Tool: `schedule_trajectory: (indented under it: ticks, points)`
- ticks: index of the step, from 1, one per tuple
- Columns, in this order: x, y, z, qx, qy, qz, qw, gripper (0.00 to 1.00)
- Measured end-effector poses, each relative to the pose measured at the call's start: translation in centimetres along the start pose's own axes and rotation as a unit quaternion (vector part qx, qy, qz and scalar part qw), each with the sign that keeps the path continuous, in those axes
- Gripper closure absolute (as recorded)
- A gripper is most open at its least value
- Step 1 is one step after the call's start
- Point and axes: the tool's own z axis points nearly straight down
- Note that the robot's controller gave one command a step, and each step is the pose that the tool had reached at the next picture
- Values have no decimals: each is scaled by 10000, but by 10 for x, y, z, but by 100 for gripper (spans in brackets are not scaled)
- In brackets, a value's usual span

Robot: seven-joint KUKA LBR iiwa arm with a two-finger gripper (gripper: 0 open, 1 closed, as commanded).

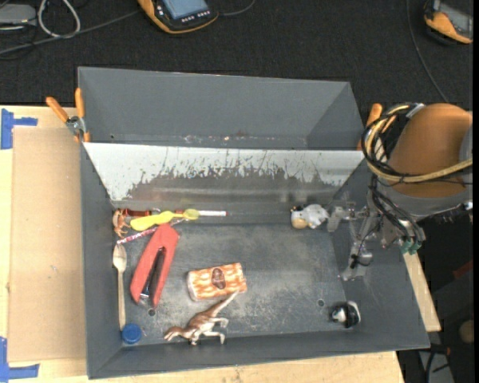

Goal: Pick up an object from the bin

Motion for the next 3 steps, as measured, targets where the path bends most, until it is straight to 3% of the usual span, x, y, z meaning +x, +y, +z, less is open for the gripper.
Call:
schedule_trajectory:
  ticks: [1, 2, 3]
  points:
    - [-2, 0, -5, 10, -37, -18, 10000, 0]
    - [10, 49, 38, 6, -24, -522, 9986, 0]
    - [47, 68, 39, 15, -36, -332, 9994, 0]
